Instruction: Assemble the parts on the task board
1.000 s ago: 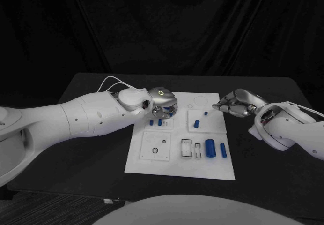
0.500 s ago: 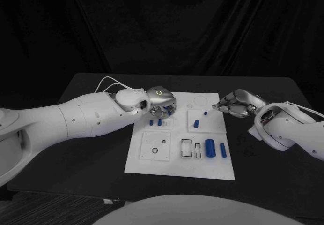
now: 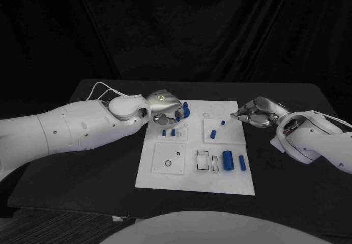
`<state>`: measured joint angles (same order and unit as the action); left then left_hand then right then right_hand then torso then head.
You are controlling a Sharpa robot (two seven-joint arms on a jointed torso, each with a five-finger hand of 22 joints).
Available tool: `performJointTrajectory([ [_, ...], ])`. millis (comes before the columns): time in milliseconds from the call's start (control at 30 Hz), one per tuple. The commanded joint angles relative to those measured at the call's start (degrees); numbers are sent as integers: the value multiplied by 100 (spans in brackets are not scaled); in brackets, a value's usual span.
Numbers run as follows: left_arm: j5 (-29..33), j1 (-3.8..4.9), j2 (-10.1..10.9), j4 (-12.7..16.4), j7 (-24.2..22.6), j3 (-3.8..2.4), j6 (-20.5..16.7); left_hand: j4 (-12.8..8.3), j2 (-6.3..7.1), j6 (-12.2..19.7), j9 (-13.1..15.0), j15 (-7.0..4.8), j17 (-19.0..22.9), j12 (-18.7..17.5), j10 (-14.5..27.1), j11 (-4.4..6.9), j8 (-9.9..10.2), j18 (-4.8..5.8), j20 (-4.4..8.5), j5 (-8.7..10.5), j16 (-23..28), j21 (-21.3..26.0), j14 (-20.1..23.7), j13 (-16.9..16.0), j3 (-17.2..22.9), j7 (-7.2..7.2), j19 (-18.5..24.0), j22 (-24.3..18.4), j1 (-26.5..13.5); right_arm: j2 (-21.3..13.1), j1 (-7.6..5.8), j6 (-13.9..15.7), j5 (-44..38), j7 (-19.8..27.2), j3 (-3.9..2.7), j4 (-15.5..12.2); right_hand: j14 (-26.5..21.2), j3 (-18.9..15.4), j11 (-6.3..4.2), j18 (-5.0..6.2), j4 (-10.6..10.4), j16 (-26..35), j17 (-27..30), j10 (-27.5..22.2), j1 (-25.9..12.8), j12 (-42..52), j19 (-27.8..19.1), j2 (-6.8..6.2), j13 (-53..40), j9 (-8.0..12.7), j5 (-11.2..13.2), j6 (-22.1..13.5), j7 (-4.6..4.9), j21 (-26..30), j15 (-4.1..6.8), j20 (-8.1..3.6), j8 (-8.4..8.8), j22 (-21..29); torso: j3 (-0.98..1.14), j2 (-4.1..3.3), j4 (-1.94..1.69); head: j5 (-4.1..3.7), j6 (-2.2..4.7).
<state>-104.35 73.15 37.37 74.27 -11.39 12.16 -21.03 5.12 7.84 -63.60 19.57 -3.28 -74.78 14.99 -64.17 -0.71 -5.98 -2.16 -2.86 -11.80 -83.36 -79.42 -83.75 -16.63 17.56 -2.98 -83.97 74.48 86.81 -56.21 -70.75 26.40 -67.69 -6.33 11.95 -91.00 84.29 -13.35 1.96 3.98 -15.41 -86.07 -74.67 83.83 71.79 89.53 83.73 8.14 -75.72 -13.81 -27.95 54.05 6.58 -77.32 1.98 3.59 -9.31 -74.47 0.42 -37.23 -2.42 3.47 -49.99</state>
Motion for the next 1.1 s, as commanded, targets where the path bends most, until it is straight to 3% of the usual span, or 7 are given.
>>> performJointTrajectory([
  [33,317,57,131,172,-25,-6,-4,-76,-48,-332,43,-52,-168,-40,-311,76,-29,-5,15,19,64,-98,-162,-1,279,-40,-125,1260,16,2,16,5,-12,-32,-3,0,402,-35,2,-67,-33,55,-722,617,191,47,128,68,-1428,69,-87,22,-6,76,15,36,63,-1109,1,4,-3,3,-1],
  [200,430,100,338,337,-42,-6,199,-64,-48,-319,28,-49,-151,-94,-320,61,0,-5,15,48,73,-98,-157,28,287,-56,-124,1259,-10,4,17,-6,-12,-39,-3,-4,402,-35,2,-67,-33,55,-722,617,191,47,128,68,-1428,69,-87,22,-6,76,15,36,63,-1109,5,3,-3,4,-1],
  [467,475,115,438,316,-71,-5,352,-57,-44,-291,8,-44,-133,-169,-315,54,42,-8,12,70,82,-85,-149,66,297,-59,-117,1256,-30,19,30,-21,-12,-41,-3,11,401,-35,1,-65,-37,57,-717,617,193,47,125,69,-1428,70,-86,22,-6,85,16,36,63,-1106,3,1,-6,20,-1],
  [700,483,111,426,203,-83,-4,377,-47,-46,-267,-8,-40,-122,-228,-308,50,77,-11,9,92,87,-69,-144,96,305,-59,-108,1251,-48,37,36,-31,-12,-43,-3,23,401,-35,1,-65,-37,57,-717,617,193,47,125,69,-1428,70,-86,22,-6,85,16,36,63,-1106,-4,-6,-6,20,-1],
  [1100,484,45,313,27,-27,-3,464,-43,-46,-197,-39,-31,-70,-302,-303,32,144,-17,3,81,115,-40,-121,129,320,-71,-91,1242,-64,38,38,-35,-12,-42,-3,23,401,-34,1,-65,-39,57,-718,617,198,47,125,69,-1428,71,-87,23,-7,85,16,36,63,-1107,4,-3,-3,11,-1],
])
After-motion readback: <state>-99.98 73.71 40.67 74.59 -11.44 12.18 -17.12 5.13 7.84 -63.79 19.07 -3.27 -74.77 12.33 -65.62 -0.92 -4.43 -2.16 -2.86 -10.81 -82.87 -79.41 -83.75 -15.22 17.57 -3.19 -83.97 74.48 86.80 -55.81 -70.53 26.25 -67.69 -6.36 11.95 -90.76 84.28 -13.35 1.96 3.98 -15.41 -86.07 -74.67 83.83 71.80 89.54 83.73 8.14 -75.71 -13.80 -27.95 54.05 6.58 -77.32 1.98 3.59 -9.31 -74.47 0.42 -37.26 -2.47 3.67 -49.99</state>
